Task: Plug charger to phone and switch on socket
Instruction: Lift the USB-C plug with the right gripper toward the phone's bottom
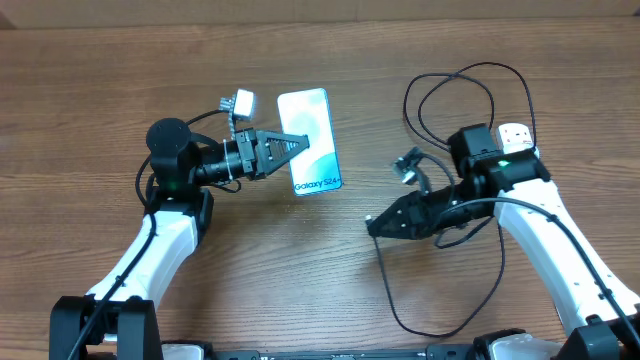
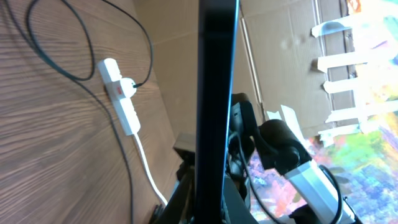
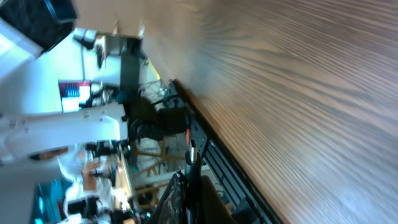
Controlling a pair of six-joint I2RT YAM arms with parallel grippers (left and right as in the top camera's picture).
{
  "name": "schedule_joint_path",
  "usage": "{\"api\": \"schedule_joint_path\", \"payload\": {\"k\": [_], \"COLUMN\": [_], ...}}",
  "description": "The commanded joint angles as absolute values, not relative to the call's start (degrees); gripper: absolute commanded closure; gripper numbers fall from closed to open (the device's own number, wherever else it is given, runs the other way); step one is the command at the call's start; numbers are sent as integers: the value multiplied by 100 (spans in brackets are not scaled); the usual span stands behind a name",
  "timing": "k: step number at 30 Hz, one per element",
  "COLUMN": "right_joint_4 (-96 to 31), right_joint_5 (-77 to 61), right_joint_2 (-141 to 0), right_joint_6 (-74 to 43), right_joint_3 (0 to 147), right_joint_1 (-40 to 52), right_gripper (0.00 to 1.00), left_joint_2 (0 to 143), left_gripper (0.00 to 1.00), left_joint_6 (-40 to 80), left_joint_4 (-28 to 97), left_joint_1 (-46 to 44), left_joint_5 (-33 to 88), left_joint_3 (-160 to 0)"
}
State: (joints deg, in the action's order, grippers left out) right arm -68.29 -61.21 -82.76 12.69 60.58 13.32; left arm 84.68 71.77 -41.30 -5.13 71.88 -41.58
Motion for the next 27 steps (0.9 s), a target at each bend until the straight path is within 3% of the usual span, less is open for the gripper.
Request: {"api": "schedule_joint_path", "payload": {"k": [1, 14, 27], "right_joint_4": [-6460, -4532, -4001], "right_joint_5": [-6569, -6292, -6709], "right_joint_2": [-8219, -8217, -8217], "right_joint_6": [1437, -301, -329], "right_joint_3": [6012, 6012, 6014], "right_joint_1": [1678, 2200, 2200], "right_gripper": [96, 96, 96], "left_joint_2": [8471, 8471, 8471], "left_gripper": [96, 96, 96], "left_joint_6": [7546, 7376, 7323], "left_joint_4": [-4248, -4202, -4200], "left_joint_1": [-698, -886, -589], "left_joint_5": [6923, 6639, 6770], "left_joint_3": [-4206, -4204, -4204]}}
